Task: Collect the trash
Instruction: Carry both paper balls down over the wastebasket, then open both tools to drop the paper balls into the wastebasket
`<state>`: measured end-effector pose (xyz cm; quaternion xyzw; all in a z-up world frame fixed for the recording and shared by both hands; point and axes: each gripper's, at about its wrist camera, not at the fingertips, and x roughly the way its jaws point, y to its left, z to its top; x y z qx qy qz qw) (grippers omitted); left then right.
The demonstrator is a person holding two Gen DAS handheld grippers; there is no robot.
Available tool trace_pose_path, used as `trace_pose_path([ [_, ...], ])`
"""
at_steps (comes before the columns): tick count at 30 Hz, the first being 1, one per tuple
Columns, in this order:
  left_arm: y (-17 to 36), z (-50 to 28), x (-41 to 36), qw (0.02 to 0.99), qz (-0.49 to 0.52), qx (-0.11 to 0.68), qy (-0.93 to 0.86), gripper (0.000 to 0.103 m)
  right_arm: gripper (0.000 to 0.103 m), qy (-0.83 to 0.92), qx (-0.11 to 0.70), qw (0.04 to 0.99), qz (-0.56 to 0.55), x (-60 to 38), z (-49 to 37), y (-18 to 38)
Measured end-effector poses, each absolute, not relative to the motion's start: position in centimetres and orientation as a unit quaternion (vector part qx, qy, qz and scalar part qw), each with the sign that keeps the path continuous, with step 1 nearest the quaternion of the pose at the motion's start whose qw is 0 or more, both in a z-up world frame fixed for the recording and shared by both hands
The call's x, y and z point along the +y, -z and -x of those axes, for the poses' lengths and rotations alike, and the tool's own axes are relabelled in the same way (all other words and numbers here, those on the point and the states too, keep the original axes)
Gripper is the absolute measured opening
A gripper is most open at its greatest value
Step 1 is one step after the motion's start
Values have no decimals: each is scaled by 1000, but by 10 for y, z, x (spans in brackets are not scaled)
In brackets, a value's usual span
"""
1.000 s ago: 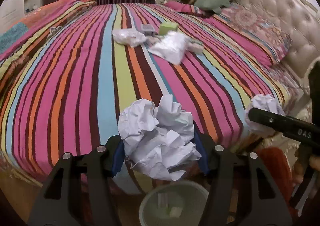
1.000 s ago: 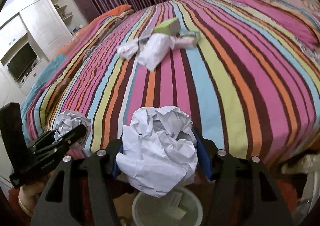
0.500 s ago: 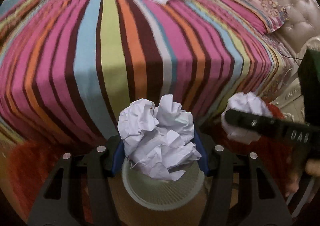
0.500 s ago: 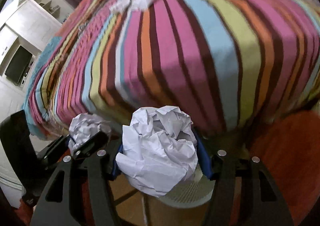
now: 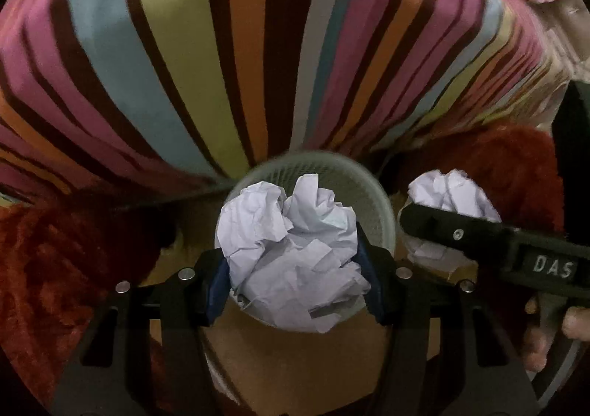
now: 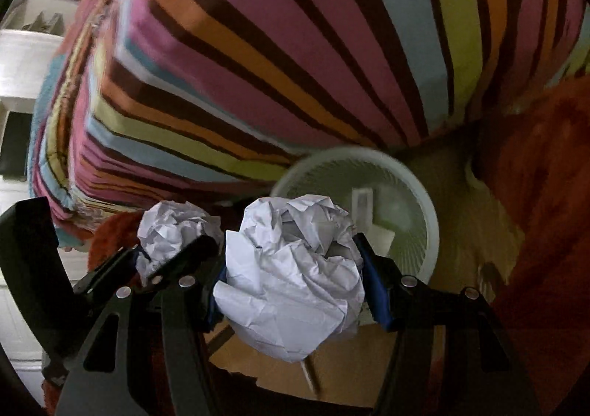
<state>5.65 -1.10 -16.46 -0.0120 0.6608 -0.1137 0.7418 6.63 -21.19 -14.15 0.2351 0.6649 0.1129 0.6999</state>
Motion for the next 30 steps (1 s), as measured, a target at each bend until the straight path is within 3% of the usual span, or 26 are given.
trace_pose_path([
  [7,216,-64,-15,674,-5,733,94,57,58,-76,700,665,-249,-215,-76,170],
  [16,243,-72,-20,647,8,759,73,61,59,-58,724,641,-249,-212,-84,191],
  [18,244,-72,-19,645,13,761,66,70,66,-53,729,636,-247,-212,-84,195],
  [19,246,-74,-17,644,16,762,63,79,67,-51,731,634,-247,-212,-84,196],
  [23,247,-74,-15,645,24,762,59,82,89,-38,734,634,-241,-212,-86,200],
  [30,243,-74,-13,650,26,757,61,82,89,-35,730,639,-242,-210,-85,200],
])
